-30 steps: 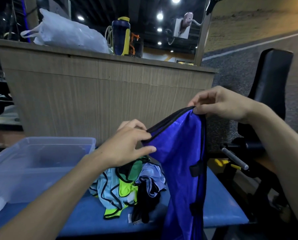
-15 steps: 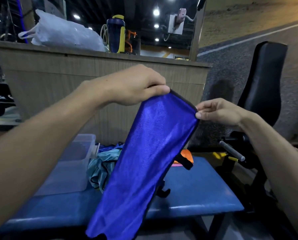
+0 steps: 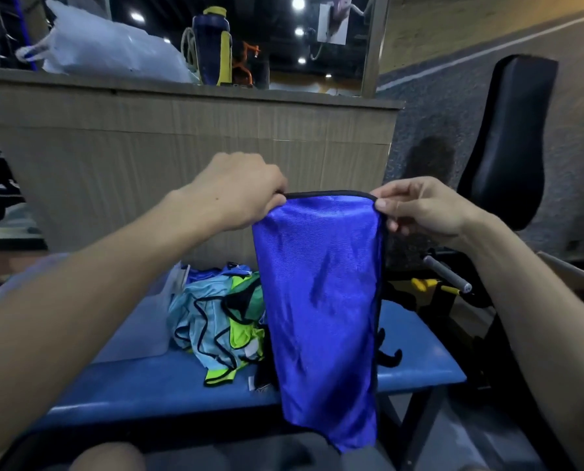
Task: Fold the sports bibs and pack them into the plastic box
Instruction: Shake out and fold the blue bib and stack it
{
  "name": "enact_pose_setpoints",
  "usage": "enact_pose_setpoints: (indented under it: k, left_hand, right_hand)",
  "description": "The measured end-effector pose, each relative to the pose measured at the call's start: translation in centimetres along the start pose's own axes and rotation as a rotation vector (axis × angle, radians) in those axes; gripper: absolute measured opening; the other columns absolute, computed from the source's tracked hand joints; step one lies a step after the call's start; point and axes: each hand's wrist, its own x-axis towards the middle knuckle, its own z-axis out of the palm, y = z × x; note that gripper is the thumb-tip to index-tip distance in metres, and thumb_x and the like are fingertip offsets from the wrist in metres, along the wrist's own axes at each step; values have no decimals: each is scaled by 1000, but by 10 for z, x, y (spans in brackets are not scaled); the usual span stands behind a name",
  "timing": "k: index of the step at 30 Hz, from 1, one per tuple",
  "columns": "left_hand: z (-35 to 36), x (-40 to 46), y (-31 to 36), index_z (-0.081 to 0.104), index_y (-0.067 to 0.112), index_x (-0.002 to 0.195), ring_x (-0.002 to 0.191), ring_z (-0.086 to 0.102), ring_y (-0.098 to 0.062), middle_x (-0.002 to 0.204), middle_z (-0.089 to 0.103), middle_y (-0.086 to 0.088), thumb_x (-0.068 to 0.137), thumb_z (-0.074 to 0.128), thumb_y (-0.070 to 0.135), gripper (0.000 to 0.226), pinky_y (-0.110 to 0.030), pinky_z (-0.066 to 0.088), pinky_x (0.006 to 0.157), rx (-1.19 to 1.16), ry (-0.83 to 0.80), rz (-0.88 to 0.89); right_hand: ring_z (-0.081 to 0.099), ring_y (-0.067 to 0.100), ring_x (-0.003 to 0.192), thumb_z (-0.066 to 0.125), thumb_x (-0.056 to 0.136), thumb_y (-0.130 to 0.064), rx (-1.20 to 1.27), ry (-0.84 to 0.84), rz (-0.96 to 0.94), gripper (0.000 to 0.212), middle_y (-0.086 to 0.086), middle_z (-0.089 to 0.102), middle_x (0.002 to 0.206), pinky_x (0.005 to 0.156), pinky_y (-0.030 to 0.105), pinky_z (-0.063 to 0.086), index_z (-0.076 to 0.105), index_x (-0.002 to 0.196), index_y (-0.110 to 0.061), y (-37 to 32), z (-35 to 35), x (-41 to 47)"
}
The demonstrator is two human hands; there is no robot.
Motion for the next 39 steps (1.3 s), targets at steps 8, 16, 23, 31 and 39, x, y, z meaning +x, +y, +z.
enact_pose_setpoints:
  k: [8, 16, 23, 31, 39]
  left_hand:
    - [20, 3, 20, 63, 20, 105, 111, 41, -24, 118, 49, -1, 104, 47, 42, 28, -39, 44, 63, -83, 93, 101]
    - [29, 18, 56, 72, 26, 95, 76, 63, -4, 83, 70, 13, 100, 58, 41, 21, -29, 48, 71, -622, -70, 182]
    - [61, 54, 139, 76, 4, 90, 67, 52, -14, 74, 68, -10, 99, 66, 31, 29, -27, 40, 61, -1292, -223, 253]
    - [66, 88, 156, 67, -2, 100, 68, 57, -16, 83, 62, -14, 104, 56, 11, 18, -23, 55, 56, -1968, -65, -4]
    - [179, 40, 49, 71, 22, 86, 66, 61, -11, 68, 66, 3, 101, 62, 16, 18, -41, 63, 68, -1550, 169, -478]
  right_hand:
    - [65, 11, 61, 65, 96, -3, -20, 92, 22, 10, 8, 69, 73, 54, 21, 53, 70, 104, -6, 24, -5, -5]
    - [68, 11, 55, 61, 97, -1, 227, 161, 169, 12, 3, 71, 72, 48, 21, 53, 69, 104, -8, 80, -4, -23]
    - [58, 7, 49, 64, 88, -13, 345, 299, 262, 18, 0, 66, 69, 42, 17, 44, 71, 104, -16, 120, -53, -66]
    - [61, 5, 45, 60, 98, -6, 67, 442, 89, 15, -4, 63, 63, 36, 17, 44, 66, 99, -20, 32, -107, 2]
    - [65, 10, 45, 57, 100, -1, -260, 116, 122, 15, 7, 61, 75, 45, 26, 55, 58, 93, -14, 83, 45, 181]
